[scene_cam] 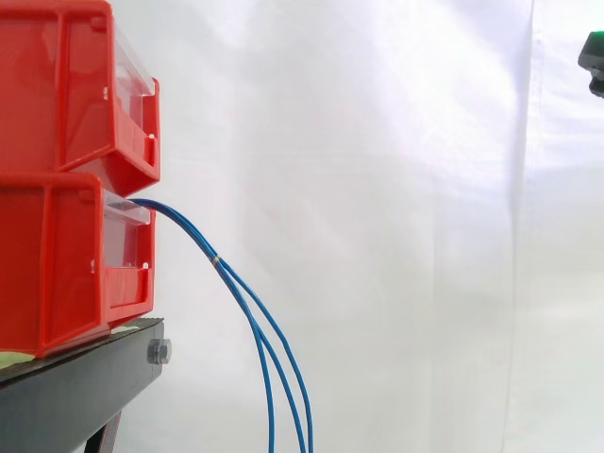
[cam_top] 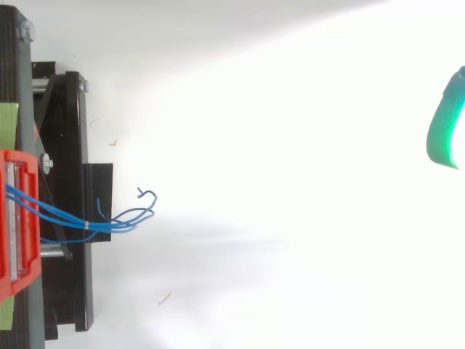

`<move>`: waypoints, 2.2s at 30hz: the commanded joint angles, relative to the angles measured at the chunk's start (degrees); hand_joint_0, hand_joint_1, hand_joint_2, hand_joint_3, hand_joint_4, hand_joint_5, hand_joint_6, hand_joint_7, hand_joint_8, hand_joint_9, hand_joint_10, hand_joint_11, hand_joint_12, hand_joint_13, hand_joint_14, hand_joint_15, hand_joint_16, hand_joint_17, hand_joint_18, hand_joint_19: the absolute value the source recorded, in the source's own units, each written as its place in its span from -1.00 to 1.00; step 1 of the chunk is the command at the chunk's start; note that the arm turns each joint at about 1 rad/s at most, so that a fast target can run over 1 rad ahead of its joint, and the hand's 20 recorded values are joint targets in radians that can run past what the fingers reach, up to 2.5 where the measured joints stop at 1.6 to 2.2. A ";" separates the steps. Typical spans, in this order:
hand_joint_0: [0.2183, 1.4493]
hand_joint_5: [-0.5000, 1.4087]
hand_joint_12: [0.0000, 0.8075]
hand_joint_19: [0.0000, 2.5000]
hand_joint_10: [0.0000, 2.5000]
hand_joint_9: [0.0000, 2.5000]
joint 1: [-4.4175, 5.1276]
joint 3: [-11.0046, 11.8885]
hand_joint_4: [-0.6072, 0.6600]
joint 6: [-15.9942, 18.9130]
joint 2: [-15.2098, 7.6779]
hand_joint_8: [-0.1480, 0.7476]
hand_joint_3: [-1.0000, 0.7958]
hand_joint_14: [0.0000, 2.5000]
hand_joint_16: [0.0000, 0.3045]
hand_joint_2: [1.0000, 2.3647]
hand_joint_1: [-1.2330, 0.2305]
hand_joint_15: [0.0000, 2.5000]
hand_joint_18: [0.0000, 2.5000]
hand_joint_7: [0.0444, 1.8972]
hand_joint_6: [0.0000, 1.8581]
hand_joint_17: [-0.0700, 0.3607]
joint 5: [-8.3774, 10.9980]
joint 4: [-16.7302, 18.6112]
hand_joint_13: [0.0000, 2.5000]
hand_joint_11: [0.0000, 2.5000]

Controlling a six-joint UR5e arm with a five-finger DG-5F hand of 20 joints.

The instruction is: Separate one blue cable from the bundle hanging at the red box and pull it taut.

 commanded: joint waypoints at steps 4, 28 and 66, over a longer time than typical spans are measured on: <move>-0.63 -0.72 0.06 -0.78 -0.99 -0.63 0.23 0.00 0.34 -0.17 -0.06 0.01 -0.44 -1.00 -0.54 -1.00 0.06 -0.86 -0.56 -0.11 -0.46 0.06 0.30 1.20 -0.56 -0.80; -0.57 -0.72 0.01 -0.74 -0.99 -0.61 2.52 0.26 0.33 -1.66 -8.49 -0.02 -0.44 -0.99 -0.61 -1.00 -0.27 -0.83 -0.48 -0.11 -0.46 -0.05 4.43 7.71 -0.50 -0.78; -0.52 -0.71 -0.02 -0.72 -0.99 -0.55 3.22 15.64 0.34 -1.14 -26.78 -0.01 -0.44 -0.99 -0.67 -1.00 -0.29 -0.78 -0.46 -0.12 -0.46 -0.16 10.67 11.48 -0.45 -0.72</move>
